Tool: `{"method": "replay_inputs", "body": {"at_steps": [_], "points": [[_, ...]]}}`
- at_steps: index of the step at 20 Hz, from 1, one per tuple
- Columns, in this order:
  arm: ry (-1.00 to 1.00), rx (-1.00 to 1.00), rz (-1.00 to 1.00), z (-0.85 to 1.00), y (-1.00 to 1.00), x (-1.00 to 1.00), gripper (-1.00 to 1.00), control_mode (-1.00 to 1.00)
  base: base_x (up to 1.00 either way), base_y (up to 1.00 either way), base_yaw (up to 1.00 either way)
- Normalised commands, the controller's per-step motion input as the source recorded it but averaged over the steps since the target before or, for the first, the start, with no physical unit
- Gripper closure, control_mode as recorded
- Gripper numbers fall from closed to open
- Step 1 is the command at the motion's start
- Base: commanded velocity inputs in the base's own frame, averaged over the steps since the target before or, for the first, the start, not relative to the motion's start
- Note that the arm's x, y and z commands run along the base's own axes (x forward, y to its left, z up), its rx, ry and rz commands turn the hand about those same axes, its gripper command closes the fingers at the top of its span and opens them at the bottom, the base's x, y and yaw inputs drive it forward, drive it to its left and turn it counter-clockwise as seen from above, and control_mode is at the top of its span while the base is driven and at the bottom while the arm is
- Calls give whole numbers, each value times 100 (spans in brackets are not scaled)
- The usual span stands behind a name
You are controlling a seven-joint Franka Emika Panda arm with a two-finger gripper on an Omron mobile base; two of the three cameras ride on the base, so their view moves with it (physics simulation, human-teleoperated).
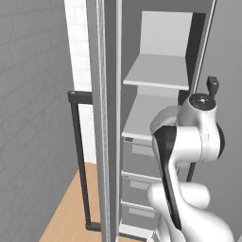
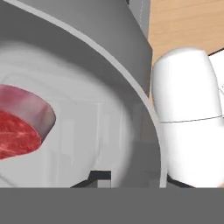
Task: Take the meat container that has the steak and place it on the second highest rack of the freezer. Then take the vegetable container that has the garlic and potato and place it on the highest rack of the freezer.
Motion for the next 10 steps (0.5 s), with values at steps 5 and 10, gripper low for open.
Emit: {"method": "replay_inputs", "body": {"at_steps": [5,10], "points": [[-24,0,10,3,6,-38,100,-100,0,0,0],[-1,0,8,0,1,-6,100,-100,0,0,0]]}}
